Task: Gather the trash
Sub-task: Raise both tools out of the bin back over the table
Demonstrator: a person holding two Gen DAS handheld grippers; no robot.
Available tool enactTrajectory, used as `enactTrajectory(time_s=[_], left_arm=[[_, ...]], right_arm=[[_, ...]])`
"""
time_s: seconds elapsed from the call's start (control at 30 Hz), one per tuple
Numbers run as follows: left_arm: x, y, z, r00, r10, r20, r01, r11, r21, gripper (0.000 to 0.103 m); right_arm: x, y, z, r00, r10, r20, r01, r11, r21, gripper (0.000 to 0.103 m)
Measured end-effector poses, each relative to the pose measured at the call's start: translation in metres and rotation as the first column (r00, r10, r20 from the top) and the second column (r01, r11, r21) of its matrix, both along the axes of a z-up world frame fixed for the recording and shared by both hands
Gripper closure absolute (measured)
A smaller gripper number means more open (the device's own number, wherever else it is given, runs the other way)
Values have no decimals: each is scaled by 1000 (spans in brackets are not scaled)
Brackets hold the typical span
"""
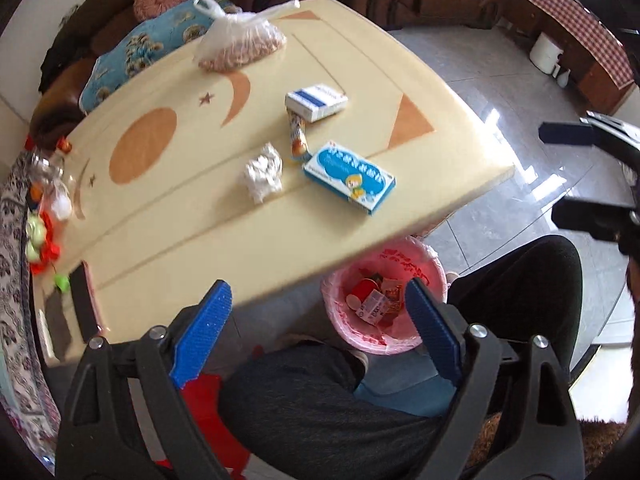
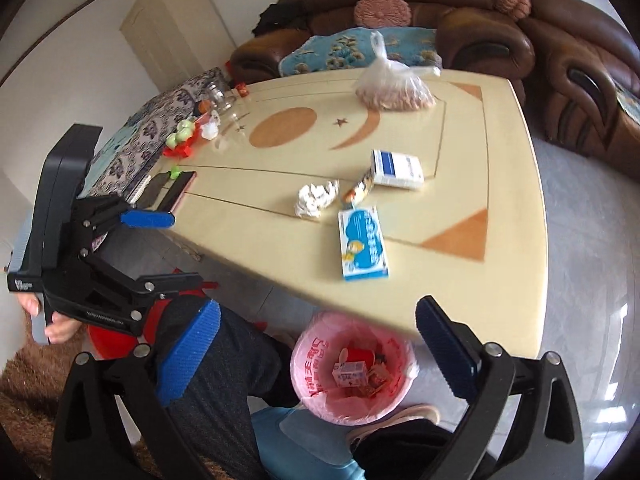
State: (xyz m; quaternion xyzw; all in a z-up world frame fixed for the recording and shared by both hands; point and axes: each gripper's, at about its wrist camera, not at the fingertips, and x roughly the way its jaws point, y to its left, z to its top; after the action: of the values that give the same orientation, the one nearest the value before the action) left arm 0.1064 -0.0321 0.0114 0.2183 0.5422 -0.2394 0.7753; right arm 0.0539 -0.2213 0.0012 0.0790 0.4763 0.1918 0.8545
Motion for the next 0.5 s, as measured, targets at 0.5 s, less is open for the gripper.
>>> enactTrajectory(time_s=[0.5], left_arm=[[66,-24,18,984,-148,-104,160,980,115,16]], right_arm=[[93,-21,26,981,156,-113,-168,980,-102,7]])
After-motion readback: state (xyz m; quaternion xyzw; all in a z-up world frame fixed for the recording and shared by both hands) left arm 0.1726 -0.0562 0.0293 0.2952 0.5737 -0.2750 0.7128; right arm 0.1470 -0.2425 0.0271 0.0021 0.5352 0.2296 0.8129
